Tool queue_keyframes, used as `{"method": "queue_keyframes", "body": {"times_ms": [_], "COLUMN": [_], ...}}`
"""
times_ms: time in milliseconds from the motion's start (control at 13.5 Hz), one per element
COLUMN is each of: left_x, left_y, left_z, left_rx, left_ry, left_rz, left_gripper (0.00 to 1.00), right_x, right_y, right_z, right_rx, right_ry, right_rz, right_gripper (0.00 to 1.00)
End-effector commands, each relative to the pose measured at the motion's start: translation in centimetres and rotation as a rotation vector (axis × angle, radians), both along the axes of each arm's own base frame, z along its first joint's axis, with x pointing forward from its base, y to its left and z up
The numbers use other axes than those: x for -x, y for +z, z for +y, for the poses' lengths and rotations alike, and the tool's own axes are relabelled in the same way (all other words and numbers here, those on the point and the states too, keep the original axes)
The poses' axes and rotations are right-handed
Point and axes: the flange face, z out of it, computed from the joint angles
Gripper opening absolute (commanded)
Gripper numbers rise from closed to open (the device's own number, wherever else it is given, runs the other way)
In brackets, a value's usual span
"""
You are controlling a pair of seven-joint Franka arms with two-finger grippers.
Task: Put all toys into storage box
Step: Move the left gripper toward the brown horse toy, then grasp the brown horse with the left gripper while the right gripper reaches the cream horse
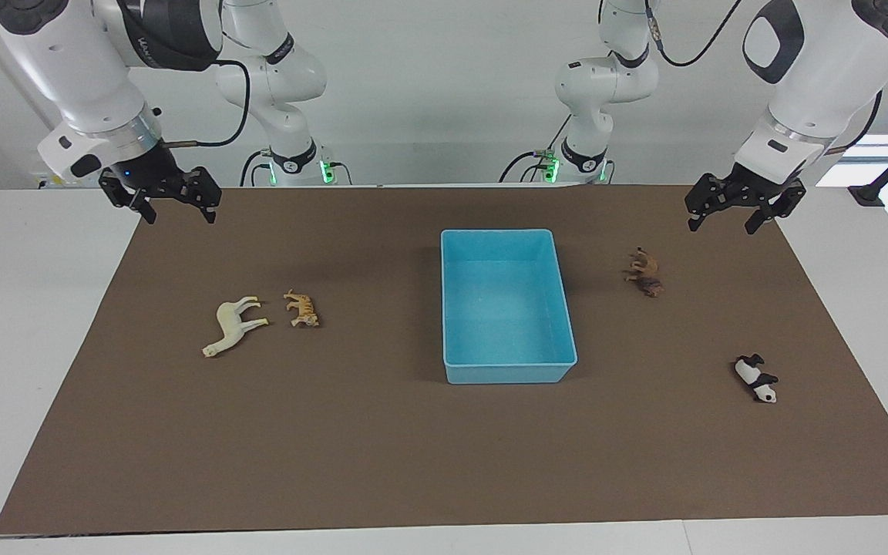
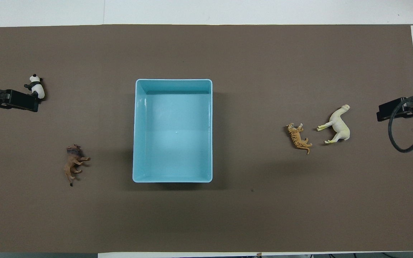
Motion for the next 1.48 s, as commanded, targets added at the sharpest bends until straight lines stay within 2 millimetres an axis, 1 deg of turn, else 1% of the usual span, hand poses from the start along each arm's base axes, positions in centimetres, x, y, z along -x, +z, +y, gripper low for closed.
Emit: {"method": "queue_keyframes", "body": {"times_ms": [0, 222, 296, 370, 444, 519, 593, 667, 741, 815, 889, 963, 1037, 1111, 1185, 1259, 1333, 1407], "left_x": [0.9, 1.2, 1.5, 2.7, 3.8, 5.0, 6.0, 6.5, 7.0, 7.8, 8.9, 9.8, 10.2, 10.6, 11.1, 11.7, 11.9, 12.0], "left_y": [0.4, -0.3, -1.0, -2.7, -4.4, -6.7, -9.1, -11.0, -12.3, -14.1, -16.2, -17.8, -19.4, -21.0, -22.8, -24.8, -26.1, -26.9], "left_z": [0.1, 0.9, 1.4, 2.6, 2.8, 2.8, 2.7, 2.5, 2.3, 2.1, 1.7, 1.6, 1.6, 1.8, 2.2, 2.4, 2.4, 2.4], "left_rx": [0.001, 0.0, -0.001, -0.004, -0.006, -0.006, -0.007, -0.01, -0.012, -0.017, -0.022, -0.026, -0.026, -0.022, -0.021, -0.022, -0.021, -0.021], "left_ry": [0.015, 0.035, 0.101, 0.209, 0.229, 0.223, 0.219, 0.212, 0.207, 0.204, 0.194, 0.188, 0.178, 0.144, 0.146, 0.157, 0.157, 0.157], "left_rz": [0.008, 0.007, 0.005, 0.012, -0.006, -0.048, -0.063, -0.052, -0.021, 0.023, 0.067, 0.09, 0.098, 0.082, 0.079, 0.097, 0.112, 0.118], "left_gripper": [1.0, 1.0, 1.0, 1.0, 1.0, 1.0, 1.0, 1.0, 1.0, 1.0, 1.0, 1.0, 1.0, 1.0, 1.0, 1.0, 1.0, 1.0], "right_x": [0.8, 0.8, 0.8, 0.8, 0.8, 0.7, 0.5, 0.2, 0.0, -0.5, -1.4, -2.4, -3.4, -4.1, -4.6, -4.8, -4.7, -4.3], "right_y": [0.1, 0.1, 0.1, 0.1, 0.1, 0.1, -0.2, -0.7, -2.0, -3.4, -5.4, -7.1, -8.8, -10.3, -11.4, -13.0, -15.1, -17.0], "right_z": [0.1, 0.1, 0.1, 0.1, 0.1, 0.1, 0.2, 0.3, 0.2, 0.2, 0.3, 0.3, 0.5, 1.2, 2.2, 2.3, 2.2, 1.7], "right_rx": [0.007, 0.007, 0.007, 0.007, 0.007, 0.007, 0.008, 0.008, 0.007, 0.008, 0.01, 0.014, 0.017, 0.018, 0.019, 0.021, 0.023, 0.025], "right_ry": [-0.011, -0.011, -0.011, -0.011, -0.01, -0.008, -0.001, 0.006, 0.022, 0.061, 0.111, 0.139, 0.155, 0.171, 0.213, 0.268, 0.322, 0.347], "right_rz": [-0.005, -0.005, -0.005, -0.005, -0.007, -0.01, -0.026, -0.037, -0.037, -0.054, -0.082, -0.089, -0.083, -0.079, -0.087, -0.091, -0.111, -0.122], "right_gripper": [1.0, 1.0, 1.0, 1.0, 1.0, 1.0, 1.0, 0.99, 0.97, 0.94, 0.92, 0.92, 0.93, 0.93, 0.97, 1.0, 1.0, 1.0]}}
